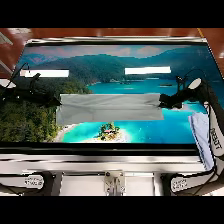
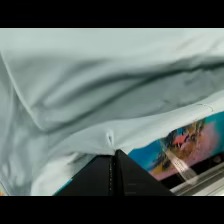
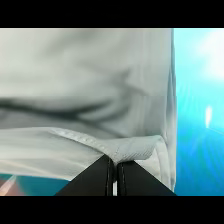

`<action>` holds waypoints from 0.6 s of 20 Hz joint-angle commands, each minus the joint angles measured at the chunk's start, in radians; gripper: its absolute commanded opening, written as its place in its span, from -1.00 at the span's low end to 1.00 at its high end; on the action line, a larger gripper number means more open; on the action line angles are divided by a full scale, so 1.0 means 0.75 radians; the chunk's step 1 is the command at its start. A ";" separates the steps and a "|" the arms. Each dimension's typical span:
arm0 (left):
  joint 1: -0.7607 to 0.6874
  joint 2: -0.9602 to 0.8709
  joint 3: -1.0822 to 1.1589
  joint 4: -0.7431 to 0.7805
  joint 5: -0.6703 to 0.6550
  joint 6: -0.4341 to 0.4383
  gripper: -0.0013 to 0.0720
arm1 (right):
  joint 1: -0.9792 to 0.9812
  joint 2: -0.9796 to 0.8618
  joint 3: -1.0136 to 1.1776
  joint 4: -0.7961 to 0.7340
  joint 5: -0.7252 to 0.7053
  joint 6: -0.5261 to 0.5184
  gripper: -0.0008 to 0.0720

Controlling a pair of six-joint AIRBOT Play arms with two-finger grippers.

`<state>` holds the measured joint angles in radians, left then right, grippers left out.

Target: Fold the shirts.

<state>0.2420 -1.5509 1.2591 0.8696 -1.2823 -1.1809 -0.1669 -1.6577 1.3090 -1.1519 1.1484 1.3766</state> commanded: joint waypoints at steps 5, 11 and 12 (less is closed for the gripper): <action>-0.001 -0.382 0.287 -0.116 0.010 -0.073 -0.87 | 0.060 -0.229 0.192 -0.025 -0.077 0.070 -0.80; 0.001 -0.426 0.327 -0.139 -0.003 -0.108 -0.37 | 0.050 -0.227 0.192 -0.060 -0.076 0.090 -0.64; 0.001 -0.426 0.345 -0.150 -0.018 -0.108 0.03 | 0.049 -0.223 0.192 -0.041 -0.076 0.086 0.00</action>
<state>0.2424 -1.8568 1.4918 0.7765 -1.2789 -1.2541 -0.1280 -1.8233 1.4494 -1.1954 1.0916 1.4353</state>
